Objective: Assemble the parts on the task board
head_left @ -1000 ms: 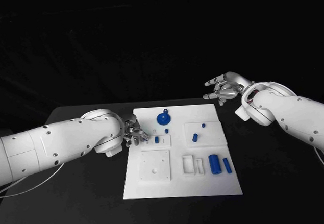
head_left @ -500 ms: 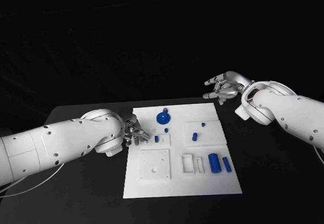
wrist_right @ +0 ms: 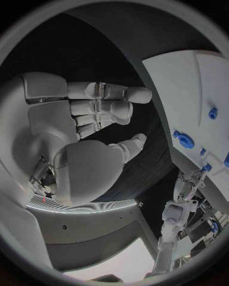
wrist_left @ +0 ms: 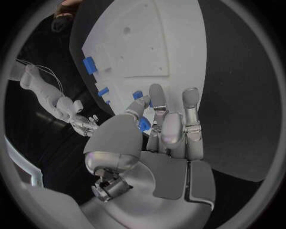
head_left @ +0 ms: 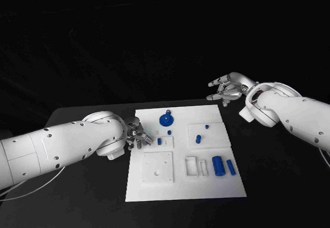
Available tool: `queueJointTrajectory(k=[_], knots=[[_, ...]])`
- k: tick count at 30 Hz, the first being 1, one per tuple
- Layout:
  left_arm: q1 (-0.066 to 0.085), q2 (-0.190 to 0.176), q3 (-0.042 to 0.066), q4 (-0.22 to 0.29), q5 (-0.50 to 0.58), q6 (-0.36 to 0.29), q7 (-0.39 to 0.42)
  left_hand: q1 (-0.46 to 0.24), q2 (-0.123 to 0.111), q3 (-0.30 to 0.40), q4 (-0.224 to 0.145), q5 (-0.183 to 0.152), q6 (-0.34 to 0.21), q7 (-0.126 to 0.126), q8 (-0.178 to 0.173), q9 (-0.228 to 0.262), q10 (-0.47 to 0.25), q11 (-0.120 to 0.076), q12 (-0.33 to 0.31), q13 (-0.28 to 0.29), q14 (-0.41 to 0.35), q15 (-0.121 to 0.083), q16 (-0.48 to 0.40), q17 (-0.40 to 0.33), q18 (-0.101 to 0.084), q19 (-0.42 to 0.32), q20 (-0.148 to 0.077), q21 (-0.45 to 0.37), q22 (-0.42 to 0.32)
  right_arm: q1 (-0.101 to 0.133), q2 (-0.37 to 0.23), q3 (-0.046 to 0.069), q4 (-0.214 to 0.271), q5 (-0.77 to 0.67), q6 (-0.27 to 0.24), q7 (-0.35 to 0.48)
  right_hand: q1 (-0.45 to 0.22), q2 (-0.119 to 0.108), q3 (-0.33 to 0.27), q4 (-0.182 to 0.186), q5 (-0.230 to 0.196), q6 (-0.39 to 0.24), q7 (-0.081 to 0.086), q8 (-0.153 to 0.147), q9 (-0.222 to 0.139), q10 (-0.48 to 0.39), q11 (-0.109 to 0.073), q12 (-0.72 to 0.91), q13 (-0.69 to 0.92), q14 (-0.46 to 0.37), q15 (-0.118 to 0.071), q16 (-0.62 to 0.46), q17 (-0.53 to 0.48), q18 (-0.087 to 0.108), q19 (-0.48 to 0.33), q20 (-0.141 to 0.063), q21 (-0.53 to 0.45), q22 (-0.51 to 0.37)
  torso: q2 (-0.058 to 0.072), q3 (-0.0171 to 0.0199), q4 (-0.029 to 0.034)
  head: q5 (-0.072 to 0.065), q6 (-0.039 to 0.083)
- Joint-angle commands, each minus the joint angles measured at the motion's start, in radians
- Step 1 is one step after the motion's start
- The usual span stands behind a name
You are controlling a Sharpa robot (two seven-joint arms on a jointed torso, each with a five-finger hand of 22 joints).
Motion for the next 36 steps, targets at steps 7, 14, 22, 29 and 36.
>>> queueJointTrajectory(k=[7,14,22,29,36], knots=[[-0.002,0.002,0.0,0.004,-0.006,0.028,0.011,0.008,0.0,0.052,-0.06,0.004,0.058,-0.048,0.0,0.001,0.044,-0.009,0.005,-0.002,0.007,0.001,-0.004,0.001,0.007,0.003,0.001,0.003,0.018,0.0,0.001,0.0,-0.001,-0.008,0.014,0.004,-0.003,0.0,-0.003,-0.006,0.005,0.004,0.002,0.0,0.001,-0.002,0.001,-0.002,0.0,-0.007,0.0,-0.005,-0.001,0.019,0.027,0.003,-0.005,-0.001,0.0,0.0001,-0.0001,0.0,-0.002],[-0.002,0.001,0.0,-0.001,-0.009,0.032,0.011,0.008,0.0,0.052,-0.06,0.004,0.058,-0.048,0.0,0.001,0.044,-0.009,0.005,-0.002,0.007,0.001,-0.004,0.001,0.007,0.003,0.001,0.003,0.018,-0.001,0.0,0.0,-0.001,-0.008,0.014,0.003,-0.003,0.0,-0.003,-0.006,0.005,0.004,0.002,0.0,0.001,-0.002,0.001,-0.002,0.0,-0.007,0.0,-0.005,-0.001,0.019,0.027,0.003,-0.005,-0.001,0.0,-0.0004,-0.0007,0.001,-0.003],[-0.002,0.002,0.0,-0.006,-0.009,0.044,0.014,0.007,0.001,0.056,-0.067,0.016,0.061,-0.048,0.0,0.002,0.044,-0.009,0.006,-0.004,0.007,0.002,-0.005,0.003,0.008,0.003,0.002,0.003,0.018,-0.001,0.0,0.0,-0.002,-0.008,0.014,0.003,-0.003,0.0,-0.003,-0.006,0.005,0.004,0.002,0.0,0.001,-0.002,0.001,-0.002,0.0,-0.007,0.0,-0.005,-0.001,0.019,0.027,0.003,-0.005,-0.001,0.0,-0.0007,-0.0008,0.001,-0.002],[-0.002,0.004,0.0,-0.009,-0.009,0.054,0.015,0.003,0.0,0.059,-0.072,0.027,0.062,-0.049,0.001,0.004,0.044,-0.009,0.007,-0.005,0.008,0.002,-0.004,0.005,0.008,0.002,0.003,0.003,0.018,-0.001,0.0,0.0,-0.002,-0.008,0.015,0.003,-0.003,0.0,-0.003,-0.006,0.005,0.004,0.002,0.0,0.001,-0.002,0.001,-0.002,0.0,-0.007,0.0,-0.005,-0.001,0.019,0.027,0.003,-0.005,-0.001,0.001,-0.0003,-0.0002,-0.001,-0.004],[-0.002,0.007,0.0,-0.01,-0.008,0.061,0.015,0.002,0.001,0.06,-0.074,0.029,0.062,-0.049,0.001,0.005,0.044,-0.009,0.007,-0.005,0.007,0.002,-0.003,0.006,0.008,0.002,0.003,0.004,0.018,-0.001,0.001,0.0,-0.002,-0.008,0.016,0.003,-0.003,0.0,-0.003,-0.006,0.005,0.004,0.002,0.0,0.001,-0.002,0.001,-0.002,0.0,-0.007,0.0,-0.005,-0.001,0.019,0.027,0.003,-0.005,-0.001,0.001,-0.0007,-0.0005,-0.001,-0.006]])
